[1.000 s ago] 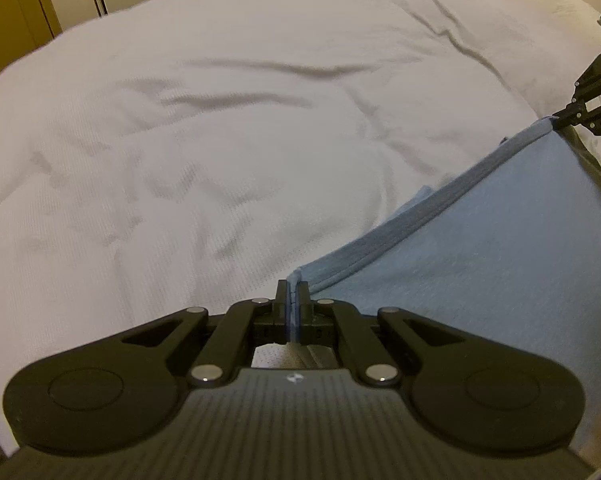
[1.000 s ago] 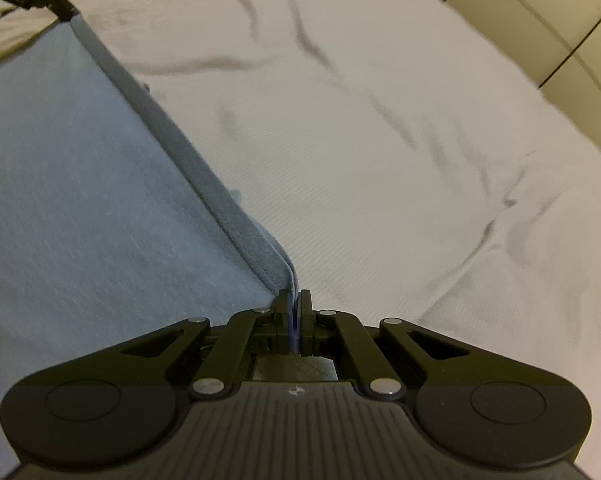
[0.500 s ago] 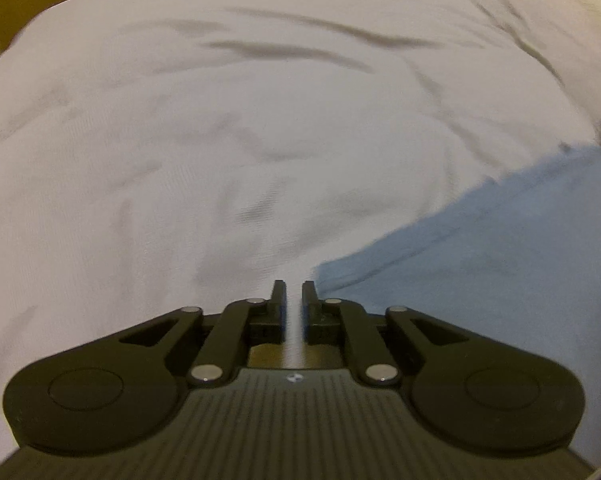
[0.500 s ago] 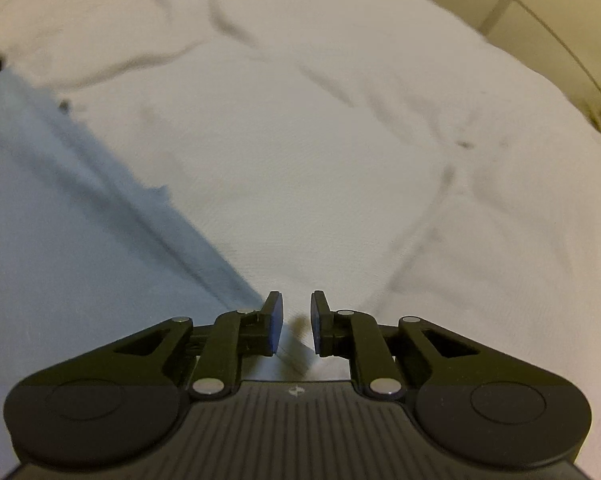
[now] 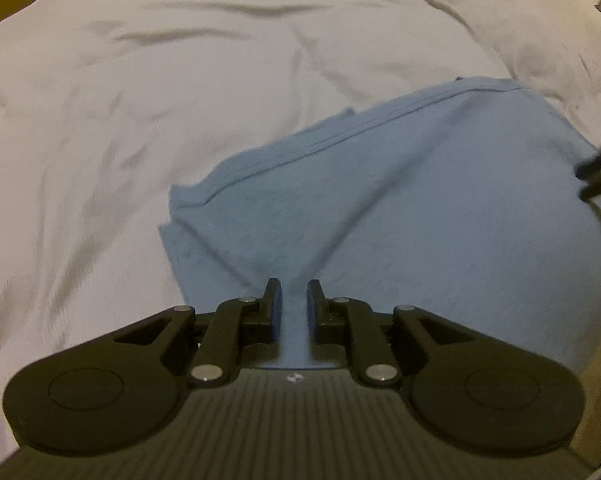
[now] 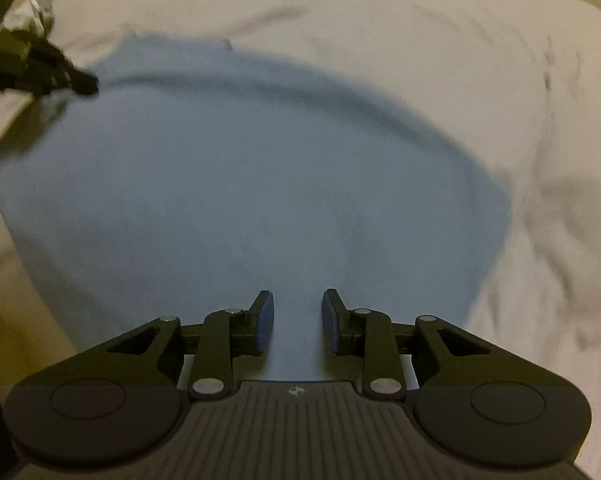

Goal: Fold clothes
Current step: 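Smooth the folded T-shirt strip flat with both open grippers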

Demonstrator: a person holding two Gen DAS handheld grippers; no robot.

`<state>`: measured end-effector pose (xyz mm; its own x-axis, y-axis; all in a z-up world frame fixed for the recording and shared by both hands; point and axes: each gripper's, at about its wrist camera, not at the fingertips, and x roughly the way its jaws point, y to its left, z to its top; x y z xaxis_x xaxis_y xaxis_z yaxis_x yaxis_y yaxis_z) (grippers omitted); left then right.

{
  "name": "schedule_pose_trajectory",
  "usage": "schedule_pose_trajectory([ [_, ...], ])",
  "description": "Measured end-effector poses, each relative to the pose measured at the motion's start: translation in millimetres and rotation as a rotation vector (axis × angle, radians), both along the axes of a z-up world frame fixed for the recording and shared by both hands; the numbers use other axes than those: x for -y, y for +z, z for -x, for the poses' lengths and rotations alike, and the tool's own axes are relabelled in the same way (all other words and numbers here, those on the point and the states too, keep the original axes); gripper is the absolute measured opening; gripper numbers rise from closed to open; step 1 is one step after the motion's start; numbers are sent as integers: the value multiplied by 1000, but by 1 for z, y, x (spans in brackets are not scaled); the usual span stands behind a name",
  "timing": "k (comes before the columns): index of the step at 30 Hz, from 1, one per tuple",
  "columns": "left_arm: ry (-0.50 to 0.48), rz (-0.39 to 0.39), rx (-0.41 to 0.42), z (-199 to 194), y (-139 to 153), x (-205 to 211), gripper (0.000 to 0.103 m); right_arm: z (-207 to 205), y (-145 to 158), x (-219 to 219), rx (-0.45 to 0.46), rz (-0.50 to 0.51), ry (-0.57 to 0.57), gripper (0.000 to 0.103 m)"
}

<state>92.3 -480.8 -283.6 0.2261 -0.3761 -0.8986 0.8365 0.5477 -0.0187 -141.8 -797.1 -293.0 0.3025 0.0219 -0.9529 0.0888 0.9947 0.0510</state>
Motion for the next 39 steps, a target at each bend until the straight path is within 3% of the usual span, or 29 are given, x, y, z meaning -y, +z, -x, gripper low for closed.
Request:
schedule_pose_trajectory([
  [7, 68, -62, 93, -7, 29, -25, 11, 67, 20, 34, -69, 101, -162, 28],
  [11, -84, -97, 193, 45, 53, -28, 11, 82, 46, 17, -1, 74, -145, 29],
  [14, -234, -116, 212, 97, 60, -31, 12, 70, 41, -16, 37, 19, -78, 29],
  [18, -386, -194, 220, 152, 44, -36, 12, 66, 26, -38, 40, -48, -16, 28],
  [20, -410, -229, 220, 164, 33, -40, 12, 69, 14, -34, 14, -45, -24, 28],
  [26, -395, -402, 309, 150, 4, -69, 13, 103, 15, -5, -75, 102, -83, 29],
  [28, -391, -396, 339, 147, 10, -81, 13, 113, 27, -3, -75, 146, -101, 29],
  [30, -459, -356, 401, 155, 20, -85, 14, 115, 35, -11, -62, 179, -112, 31],
  [31, -508, -329, 438, 162, 23, -86, 18, 116, 39, -17, -53, 193, -114, 34],
  [33, -604, -274, 507, 176, 25, -85, 43, 113, 43, -39, -32, 220, -98, 40],
  [34, -652, -261, 526, 182, 21, -83, 43, 111, 44, -52, -23, 235, -86, 43],
  [37, -762, -270, 573, 193, 1, -77, 42, 97, 39, -89, -1, 271, -39, 46],
  [38, -781, -298, 584, 193, -10, -76, 34, 92, 38, -100, 8, 280, -24, 46],
  [39, -784, -323, 592, 191, -20, -77, 16, 89, 37, -112, 17, 295, -14, 46],
])
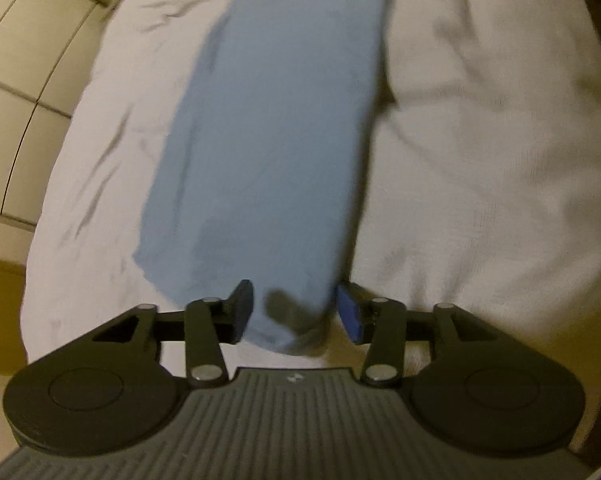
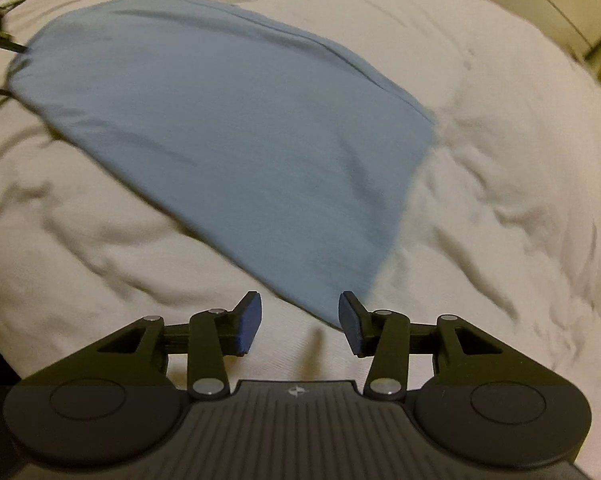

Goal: Fold clothes
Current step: 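Smooth the folded T-shirt strip flat with both open grippers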

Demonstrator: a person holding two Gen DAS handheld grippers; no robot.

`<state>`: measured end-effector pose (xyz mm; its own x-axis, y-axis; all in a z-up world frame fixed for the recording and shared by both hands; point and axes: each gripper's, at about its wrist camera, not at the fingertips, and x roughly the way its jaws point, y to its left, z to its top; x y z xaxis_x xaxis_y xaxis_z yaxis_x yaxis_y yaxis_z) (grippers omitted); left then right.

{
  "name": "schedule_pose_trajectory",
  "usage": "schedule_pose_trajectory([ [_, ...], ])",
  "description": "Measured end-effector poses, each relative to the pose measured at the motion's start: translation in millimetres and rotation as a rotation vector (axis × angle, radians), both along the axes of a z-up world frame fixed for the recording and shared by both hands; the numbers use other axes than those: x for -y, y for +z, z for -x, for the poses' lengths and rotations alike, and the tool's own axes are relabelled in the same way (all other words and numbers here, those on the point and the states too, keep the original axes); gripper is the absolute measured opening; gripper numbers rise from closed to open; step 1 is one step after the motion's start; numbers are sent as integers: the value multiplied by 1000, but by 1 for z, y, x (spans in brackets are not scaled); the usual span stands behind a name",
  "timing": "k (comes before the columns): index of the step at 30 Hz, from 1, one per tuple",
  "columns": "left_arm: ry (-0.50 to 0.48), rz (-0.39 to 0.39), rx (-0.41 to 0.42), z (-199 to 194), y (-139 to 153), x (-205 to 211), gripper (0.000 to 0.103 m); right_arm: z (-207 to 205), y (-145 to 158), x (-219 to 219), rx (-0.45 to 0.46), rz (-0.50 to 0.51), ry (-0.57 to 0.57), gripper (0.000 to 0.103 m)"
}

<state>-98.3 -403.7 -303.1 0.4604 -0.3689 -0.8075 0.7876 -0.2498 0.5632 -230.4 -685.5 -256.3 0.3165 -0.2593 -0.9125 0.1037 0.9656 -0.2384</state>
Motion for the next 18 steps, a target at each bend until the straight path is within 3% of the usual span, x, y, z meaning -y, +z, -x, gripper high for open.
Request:
schedule_pose_trajectory([
  [2, 54, -8, 15, -12, -8, -5, 4, -6, -2, -19, 10, 27, 19, 45],
  [4, 97, 20, 24, -21, -2, -15, 4, -11, -3, -32, 12, 56, 34, 45],
  [7, 75, 27, 50, -21, 8, -33, 4, -13, -3, -47, 10, 96, 72, 46],
  [11, 106, 30, 67, -11, 15, -45, 7, -7, -8, -58, 9, 141, 136, 55],
  [13, 73, 62, 63, 3, 19, -41, 14, -4, -12, -60, 5, 170, 173, 55],
  [15, 6, 86, 77, 21, 17, -35, 44, -1, -17, -60, 8, 209, 213, 55],
  [18, -39, 76, 98, 32, 1, -16, 45, 0, -29, -63, 26, 292, 339, 55],
])
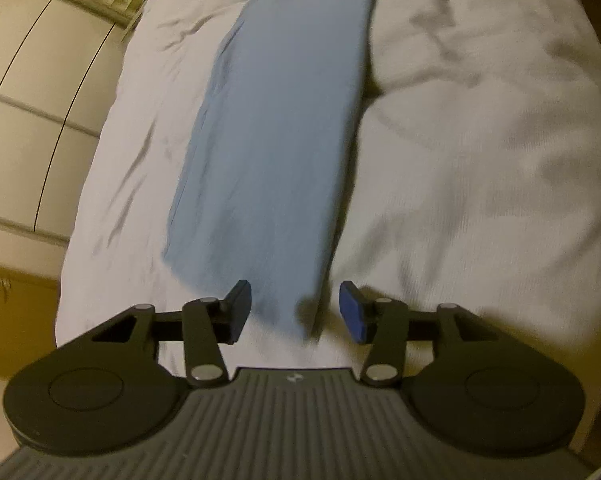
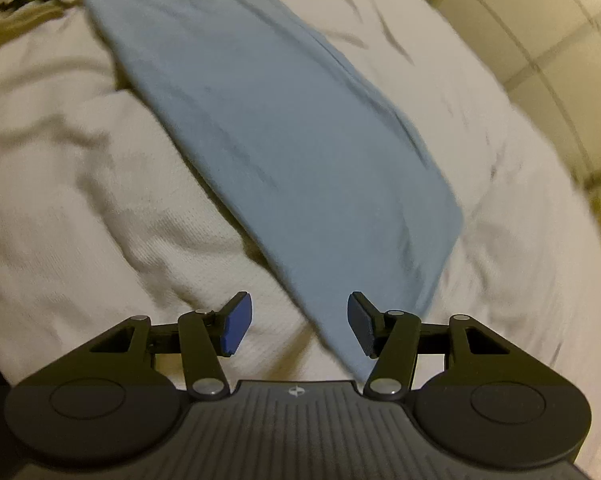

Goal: Fold clothes
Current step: 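Smooth the folded T-shirt strip flat with both open grippers, then grasp the strip end with the left gripper while the right gripper grasps it too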

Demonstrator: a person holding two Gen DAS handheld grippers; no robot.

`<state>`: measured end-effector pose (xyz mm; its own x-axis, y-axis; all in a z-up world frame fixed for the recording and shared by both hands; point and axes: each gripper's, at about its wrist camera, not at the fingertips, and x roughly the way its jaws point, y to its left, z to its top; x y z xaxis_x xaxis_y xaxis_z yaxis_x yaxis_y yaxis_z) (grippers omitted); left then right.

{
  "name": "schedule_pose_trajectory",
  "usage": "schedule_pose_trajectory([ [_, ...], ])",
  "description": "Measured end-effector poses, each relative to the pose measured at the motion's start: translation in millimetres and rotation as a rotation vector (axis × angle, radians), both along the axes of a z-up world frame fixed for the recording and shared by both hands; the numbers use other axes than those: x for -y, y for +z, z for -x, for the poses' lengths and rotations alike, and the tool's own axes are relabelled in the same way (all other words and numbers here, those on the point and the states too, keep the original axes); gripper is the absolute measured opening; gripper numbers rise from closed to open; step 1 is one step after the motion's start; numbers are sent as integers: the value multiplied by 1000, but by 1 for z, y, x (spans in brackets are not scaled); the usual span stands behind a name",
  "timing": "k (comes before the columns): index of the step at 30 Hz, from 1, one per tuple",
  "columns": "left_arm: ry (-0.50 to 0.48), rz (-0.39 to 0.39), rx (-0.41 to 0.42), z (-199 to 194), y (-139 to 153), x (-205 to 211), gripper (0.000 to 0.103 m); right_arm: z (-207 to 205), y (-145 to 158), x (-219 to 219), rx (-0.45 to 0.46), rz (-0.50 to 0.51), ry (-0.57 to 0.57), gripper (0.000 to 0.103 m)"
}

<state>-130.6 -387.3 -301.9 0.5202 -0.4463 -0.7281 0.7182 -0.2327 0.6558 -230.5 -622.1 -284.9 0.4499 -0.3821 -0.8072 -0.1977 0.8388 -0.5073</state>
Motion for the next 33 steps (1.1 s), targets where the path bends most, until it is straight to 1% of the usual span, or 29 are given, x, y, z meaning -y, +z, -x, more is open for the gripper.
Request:
schedule_pose_trajectory([
  [2, -1, -29, 23, -2, -14, 13, 46, -1, -12, -1, -10, 44, 82, 55],
  [4, 19, -49, 16, -11, -23, 22, 42, 0, -26, 5, -34, 73, 131, 53],
  [5, 34, -59, 3, -17, -25, 26, 32, 3, -31, 10, -40, 86, 147, 49],
  [6, 47, -72, -6, -23, -27, 30, 21, 8, -34, 19, -46, 102, 136, 46],
  [8, 70, -100, -15, -33, -30, 35, 13, 17, -40, 37, -58, 133, 113, 30],
  [9, 81, -110, -15, -35, -30, 35, 10, 23, -42, 53, -79, 147, 67, 28],
  [11, 116, -131, -24, -40, -30, 36, 6, 35, -46, 82, -113, 145, -39, 12],
  [12, 129, -140, -24, -42, -30, 36, 6, 40, -47, 93, -137, 140, -78, 10],
  [14, 155, -156, -26, -43, -27, 37, 6, 53, -46, 106, -153, 112, -110, 6],
  [16, 181, -168, -31, -43, -22, 39, 6, 60, -39, 106, -153, 104, -109, 4],
  [17, 199, -172, -34, -44, -18, 40, 9, 63, -34, 104, -147, 99, -113, 3],
  [18, 214, -173, -40, -45, -11, 41, 10, 65, -29, 103, -142, 94, -118, 5],
  [20, 237, -161, -41, -44, 5, 33, 11, 64, -13, 95, -104, 66, -157, 20],
  [22, 255, -145, -37, -43, 22, 27, 13, 59, 4, 84, -66, 25, -189, 26],
  [23, 260, -135, -32, -45, 30, 23, 17, 56, 12, 78, -47, -1, -206, 31],
  [24, 265, -124, -27, -46, 38, 19, 23, 51, 19, 72, -29, -37, -225, 34],
  [26, 274, -116, -23, -48, 50, 7, 30, 37, 32, 58, 4, -115, -266, 38],
  [27, 276, -115, -25, -43, 55, -4, 31, 29, 38, 51, 20, -158, -287, 38],
  [28, 273, -119, -29, -58, 57, 1, 31, 21, 44, 42, 37, -200, -308, 40],
  [30, 251, -128, -30, -73, 57, -1, 35, 4, 54, 23, 70, -270, -336, 46],
  [33, 195, -123, -31, -87, 57, -11, 37, -22, 62, -12, 109, -323, -348, 48],
])
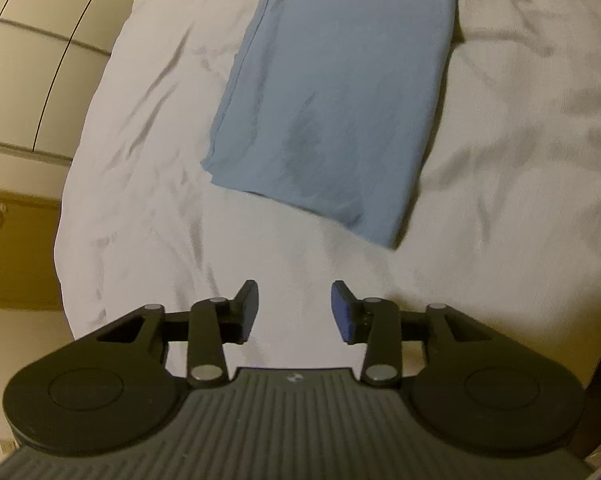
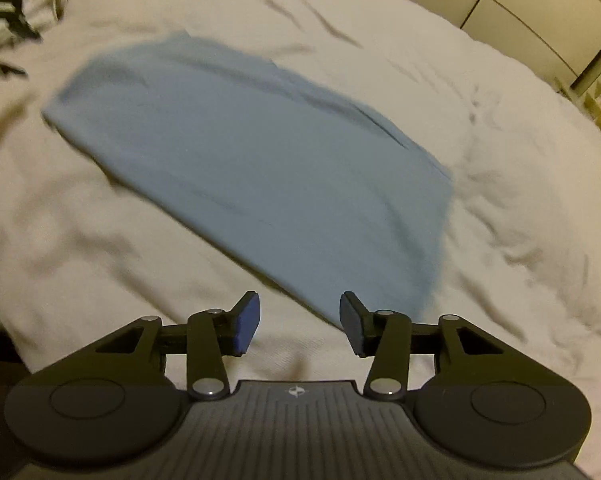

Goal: Fold clothes
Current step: 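Grasp the strip end with the left gripper while the right gripper grasps it too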

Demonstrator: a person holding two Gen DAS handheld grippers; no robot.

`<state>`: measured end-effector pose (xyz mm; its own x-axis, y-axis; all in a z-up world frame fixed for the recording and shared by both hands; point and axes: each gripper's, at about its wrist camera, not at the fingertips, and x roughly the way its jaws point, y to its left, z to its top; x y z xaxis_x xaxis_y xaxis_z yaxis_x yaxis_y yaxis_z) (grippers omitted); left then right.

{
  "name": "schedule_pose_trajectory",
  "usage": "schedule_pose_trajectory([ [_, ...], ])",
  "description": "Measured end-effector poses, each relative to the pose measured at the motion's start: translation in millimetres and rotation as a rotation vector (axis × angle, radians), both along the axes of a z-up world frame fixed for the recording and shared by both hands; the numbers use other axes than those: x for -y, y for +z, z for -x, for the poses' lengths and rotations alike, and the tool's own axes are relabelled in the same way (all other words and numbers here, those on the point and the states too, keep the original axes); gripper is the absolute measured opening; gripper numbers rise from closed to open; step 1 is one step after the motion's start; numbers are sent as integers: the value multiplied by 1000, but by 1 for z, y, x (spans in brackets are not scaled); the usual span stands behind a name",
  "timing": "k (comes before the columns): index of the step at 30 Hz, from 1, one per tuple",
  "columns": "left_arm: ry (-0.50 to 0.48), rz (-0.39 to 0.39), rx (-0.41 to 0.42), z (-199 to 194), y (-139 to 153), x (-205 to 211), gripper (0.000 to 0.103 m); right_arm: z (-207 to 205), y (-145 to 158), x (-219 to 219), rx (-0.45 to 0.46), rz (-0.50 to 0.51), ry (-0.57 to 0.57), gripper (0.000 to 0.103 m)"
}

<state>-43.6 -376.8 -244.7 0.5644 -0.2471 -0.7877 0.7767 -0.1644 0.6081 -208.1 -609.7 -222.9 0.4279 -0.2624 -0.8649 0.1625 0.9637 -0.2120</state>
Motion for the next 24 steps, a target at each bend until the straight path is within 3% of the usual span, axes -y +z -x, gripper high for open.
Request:
schedule_pose_trajectory([
  [4, -147, 24, -9, -38, -15, -9, 41, -40, 0, -46, 13, -43, -36, 52],
  [10, -519, 86, 24, -93, -55, -14, 44, -101, -4, -116, -15, -85, -220, 55],
  [15, -834, 140, 115, -135, -89, -7, 53, -155, -11, -168, -49, -123, -242, 56],
  [19, -1046, 147, 177, -161, -108, -1, 61, -173, -10, -189, -47, -83, -258, 63],
  [24, -1178, 150, 195, -180, -120, 23, 60, -188, -21, -216, -70, 26, -236, 66],
])
